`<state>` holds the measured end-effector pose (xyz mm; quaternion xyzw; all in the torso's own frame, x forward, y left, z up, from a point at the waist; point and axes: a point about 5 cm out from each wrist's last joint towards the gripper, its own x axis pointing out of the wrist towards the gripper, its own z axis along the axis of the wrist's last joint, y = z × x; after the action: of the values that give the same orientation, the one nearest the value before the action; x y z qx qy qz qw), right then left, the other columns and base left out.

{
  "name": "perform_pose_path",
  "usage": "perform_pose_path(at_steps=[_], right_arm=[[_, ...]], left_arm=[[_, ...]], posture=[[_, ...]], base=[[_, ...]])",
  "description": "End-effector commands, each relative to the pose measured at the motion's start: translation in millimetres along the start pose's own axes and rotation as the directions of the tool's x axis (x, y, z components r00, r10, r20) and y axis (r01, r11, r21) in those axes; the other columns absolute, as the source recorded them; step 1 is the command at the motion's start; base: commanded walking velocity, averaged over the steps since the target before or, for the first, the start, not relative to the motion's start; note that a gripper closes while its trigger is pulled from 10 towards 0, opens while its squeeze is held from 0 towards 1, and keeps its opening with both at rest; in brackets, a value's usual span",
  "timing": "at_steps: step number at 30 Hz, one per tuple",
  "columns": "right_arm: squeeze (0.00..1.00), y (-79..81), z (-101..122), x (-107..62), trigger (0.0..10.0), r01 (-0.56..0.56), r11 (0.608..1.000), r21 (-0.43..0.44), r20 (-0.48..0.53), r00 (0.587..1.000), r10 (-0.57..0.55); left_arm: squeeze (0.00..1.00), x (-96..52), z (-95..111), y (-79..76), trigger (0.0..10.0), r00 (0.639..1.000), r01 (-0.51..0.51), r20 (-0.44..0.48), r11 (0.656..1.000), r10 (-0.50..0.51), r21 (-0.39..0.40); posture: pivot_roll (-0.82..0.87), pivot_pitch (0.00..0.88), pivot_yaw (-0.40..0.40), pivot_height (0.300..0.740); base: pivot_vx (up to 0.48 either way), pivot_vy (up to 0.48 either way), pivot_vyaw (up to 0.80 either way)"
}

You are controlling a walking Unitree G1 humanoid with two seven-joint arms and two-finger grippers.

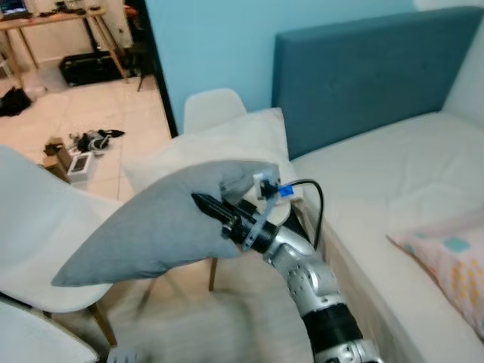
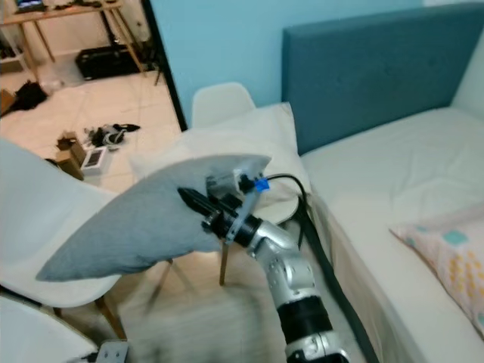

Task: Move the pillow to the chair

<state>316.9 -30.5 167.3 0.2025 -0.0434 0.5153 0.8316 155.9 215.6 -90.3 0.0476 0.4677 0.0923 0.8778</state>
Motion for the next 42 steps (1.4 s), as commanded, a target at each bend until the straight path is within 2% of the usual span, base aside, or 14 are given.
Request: perform_pose_path(at_steps=[1,10,18,35,42], right_arm=[[0.0,5.9,13,4.3,10.0,-0.044,0.998,-0.042,0.055,0.997,0.047],[0.0,7.7,12,7.4,10.0,-0.058,0.997,-0.045,0.052,0.997,0.06],[0.0,7.7,8,6.1,10.0,-0.052,0.998,-0.039,0.041,0.998,0.054],[0.0,5.2,10,6.8,10.0,-0.028,0.999,-0.047,0.05,0.998,0.03],[0.0,-2.4,8,10.4,10.0,0.056,0.997,-0.046,0.026,0.998,-0.054]], left_arm=[[0.0,-1.6,-9,1.0,10.0,1.0,0.003,-0.031,1.0,-0.003,0.014],[0.0,-2.0,-10,1.0,10.0,0.999,0.013,-0.034,0.999,-0.012,0.034],[0.0,-2.5,-12,0.8,10.0,0.999,0.011,-0.033,1.0,-0.011,0.002],[0.0,0.1,3,-8.1,10.0,0.999,0.034,0.023,0.999,-0.033,-0.036],[0.0,1.2,10,-9.8,10.0,0.998,0.045,0.041,0.998,-0.043,-0.052]], posture=[[-0.05,0.055,0.042,0.74],[-0.05,0.049,0.042,0.74],[-0.04,0.051,0.038,0.74],[-0.05,0.053,0.036,0.74],[-0.05,0.053,0.034,0.74]], base=[[0.0,0.0,0.8],[0.0,0.0,0.8],[0.0,0.0,0.8],[0.0,0.0,0.8],[0.0,-0.48,0.0]])
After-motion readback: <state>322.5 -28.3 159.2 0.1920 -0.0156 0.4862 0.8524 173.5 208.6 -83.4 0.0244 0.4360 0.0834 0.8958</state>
